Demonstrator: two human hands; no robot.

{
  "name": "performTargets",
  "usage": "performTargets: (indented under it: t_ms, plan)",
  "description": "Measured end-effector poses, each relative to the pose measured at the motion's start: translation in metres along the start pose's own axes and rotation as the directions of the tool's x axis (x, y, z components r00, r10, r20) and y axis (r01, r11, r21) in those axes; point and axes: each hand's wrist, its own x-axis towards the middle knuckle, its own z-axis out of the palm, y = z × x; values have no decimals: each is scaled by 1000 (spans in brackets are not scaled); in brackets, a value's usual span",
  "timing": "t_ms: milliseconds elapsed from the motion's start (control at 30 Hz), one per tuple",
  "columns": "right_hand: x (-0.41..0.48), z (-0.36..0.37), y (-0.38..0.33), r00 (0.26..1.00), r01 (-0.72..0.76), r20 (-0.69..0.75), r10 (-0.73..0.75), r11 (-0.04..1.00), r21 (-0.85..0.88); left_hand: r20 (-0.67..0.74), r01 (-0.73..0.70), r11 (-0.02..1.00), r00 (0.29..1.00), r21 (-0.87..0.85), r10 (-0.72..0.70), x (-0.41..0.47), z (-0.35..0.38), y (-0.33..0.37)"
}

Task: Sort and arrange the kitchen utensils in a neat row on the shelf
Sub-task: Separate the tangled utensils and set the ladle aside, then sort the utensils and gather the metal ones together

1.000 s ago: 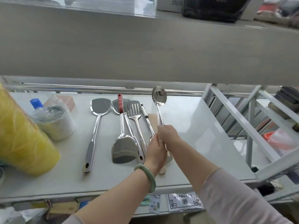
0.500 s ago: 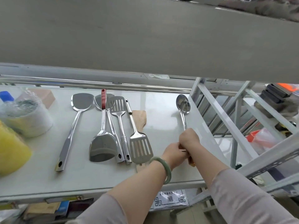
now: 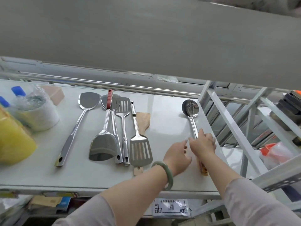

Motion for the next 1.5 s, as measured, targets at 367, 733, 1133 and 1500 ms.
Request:
performTargets:
  t_ms: [367, 733, 1133, 1500]
  plan:
    - [-28, 34, -132, 700, 694, 185, -690, 718, 50, -574, 265, 915, 818, 306, -45, -29, -215, -122]
    - [-39, 37, -184, 917, 324, 166, -362, 921, 217, -452, 165, 890, 890, 424, 50, -50, -227, -138]
    - [-47, -21, -182, 484, -273, 612, -625, 556, 785, -85, -181, 564, 907, 806, 413, -27, -278, -93]
    - [-58, 59, -171, 858, -371, 497, -129, 513, 774, -161, 166, 692, 984, 702, -72, -93, -307, -154]
